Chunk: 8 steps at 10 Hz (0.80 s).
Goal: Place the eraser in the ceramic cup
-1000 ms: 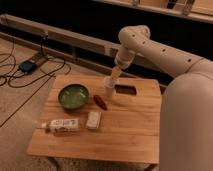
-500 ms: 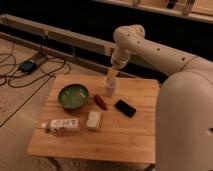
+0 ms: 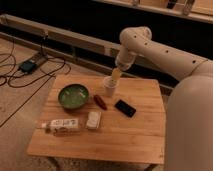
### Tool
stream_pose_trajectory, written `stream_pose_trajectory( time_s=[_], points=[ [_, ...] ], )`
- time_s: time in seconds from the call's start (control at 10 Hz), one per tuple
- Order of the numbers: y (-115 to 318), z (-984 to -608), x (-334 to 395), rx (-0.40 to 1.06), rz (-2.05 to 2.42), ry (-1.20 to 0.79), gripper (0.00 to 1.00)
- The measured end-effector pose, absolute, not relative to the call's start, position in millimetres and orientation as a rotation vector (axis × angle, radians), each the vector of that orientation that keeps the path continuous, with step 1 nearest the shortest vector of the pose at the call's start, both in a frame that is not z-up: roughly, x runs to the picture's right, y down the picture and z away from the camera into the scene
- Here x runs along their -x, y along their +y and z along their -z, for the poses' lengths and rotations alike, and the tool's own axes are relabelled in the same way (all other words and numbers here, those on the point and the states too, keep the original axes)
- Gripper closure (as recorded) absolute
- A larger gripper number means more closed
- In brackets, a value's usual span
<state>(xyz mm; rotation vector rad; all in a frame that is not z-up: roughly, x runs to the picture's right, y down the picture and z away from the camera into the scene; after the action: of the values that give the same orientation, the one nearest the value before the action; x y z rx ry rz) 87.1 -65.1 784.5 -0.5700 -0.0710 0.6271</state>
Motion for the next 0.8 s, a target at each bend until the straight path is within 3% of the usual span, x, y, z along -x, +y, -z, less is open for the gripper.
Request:
stream_pose_trajectory(
  time_s=[0.3,0.8],
  points=[
    [-44.1,-777.9,-129.1,0.573,-0.649,-0.063,0.20],
    [23.5,-812.2,-143.0,0.639,-0.641,0.031,0.20]
  ],
)
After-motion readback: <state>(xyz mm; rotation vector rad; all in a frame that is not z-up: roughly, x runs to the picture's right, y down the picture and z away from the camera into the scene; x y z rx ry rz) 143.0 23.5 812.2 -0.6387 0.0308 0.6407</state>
